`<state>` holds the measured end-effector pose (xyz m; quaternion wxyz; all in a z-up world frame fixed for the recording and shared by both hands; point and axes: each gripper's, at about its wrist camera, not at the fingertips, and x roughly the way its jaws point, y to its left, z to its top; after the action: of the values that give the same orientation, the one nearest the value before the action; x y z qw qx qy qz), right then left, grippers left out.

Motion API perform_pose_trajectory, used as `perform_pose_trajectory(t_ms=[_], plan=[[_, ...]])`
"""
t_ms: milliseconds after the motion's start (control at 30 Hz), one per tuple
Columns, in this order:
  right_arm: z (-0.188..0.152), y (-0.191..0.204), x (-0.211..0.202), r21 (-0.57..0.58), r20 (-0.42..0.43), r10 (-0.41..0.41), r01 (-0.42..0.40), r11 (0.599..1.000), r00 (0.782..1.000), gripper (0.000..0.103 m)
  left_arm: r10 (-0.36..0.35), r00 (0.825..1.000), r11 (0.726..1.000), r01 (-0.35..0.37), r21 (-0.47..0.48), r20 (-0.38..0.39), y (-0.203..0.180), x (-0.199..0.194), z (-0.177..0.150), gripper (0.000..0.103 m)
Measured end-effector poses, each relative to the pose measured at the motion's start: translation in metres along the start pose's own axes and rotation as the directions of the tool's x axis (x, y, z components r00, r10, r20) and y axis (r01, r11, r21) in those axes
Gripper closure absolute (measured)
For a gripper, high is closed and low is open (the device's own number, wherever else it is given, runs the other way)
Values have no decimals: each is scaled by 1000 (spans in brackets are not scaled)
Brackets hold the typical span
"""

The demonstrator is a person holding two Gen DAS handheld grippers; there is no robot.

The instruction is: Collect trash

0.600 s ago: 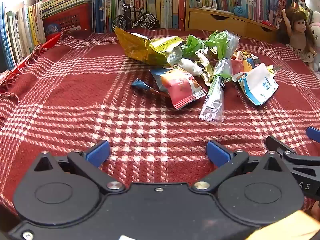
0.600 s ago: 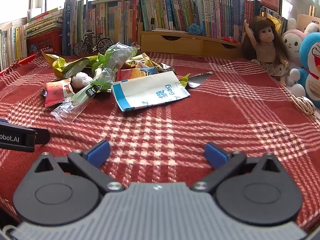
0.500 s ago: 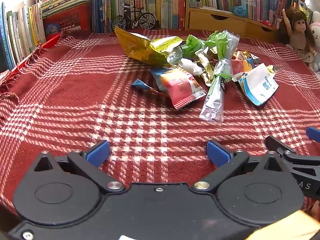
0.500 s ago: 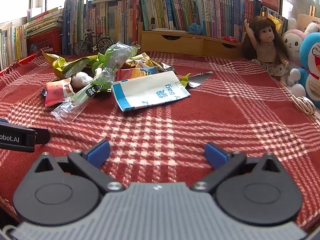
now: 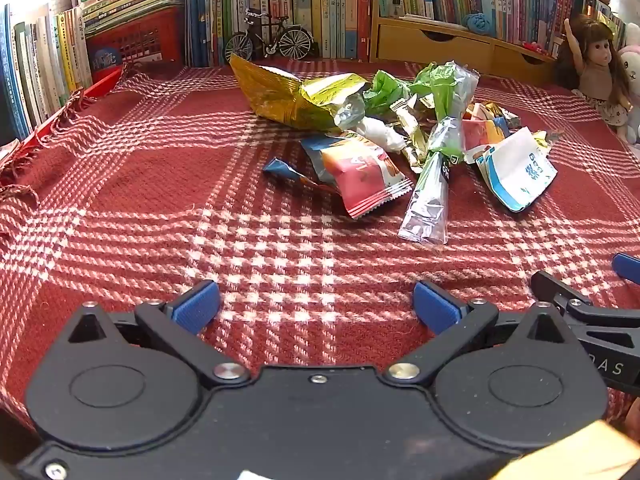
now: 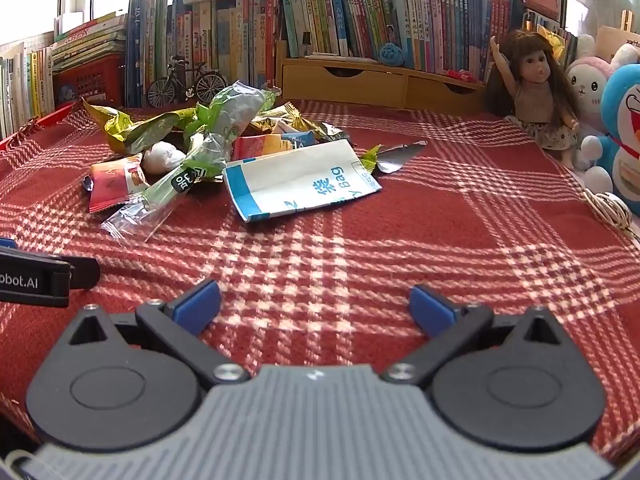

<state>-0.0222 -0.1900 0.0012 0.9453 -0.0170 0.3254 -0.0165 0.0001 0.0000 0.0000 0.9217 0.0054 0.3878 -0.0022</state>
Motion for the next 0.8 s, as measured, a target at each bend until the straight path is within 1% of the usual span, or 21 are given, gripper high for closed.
perform_pose_trajectory(t_ms=[133,800], plan=[[-2,1,5,-1,0,2,-2,1000,1000,0,1,1000,1000,-1,-1,0,0,0,0,0],[-1,0,2,-2,-7,4,-4,1000,1000,0,0,1000,1000,0,0,3,0,0,0,0]])
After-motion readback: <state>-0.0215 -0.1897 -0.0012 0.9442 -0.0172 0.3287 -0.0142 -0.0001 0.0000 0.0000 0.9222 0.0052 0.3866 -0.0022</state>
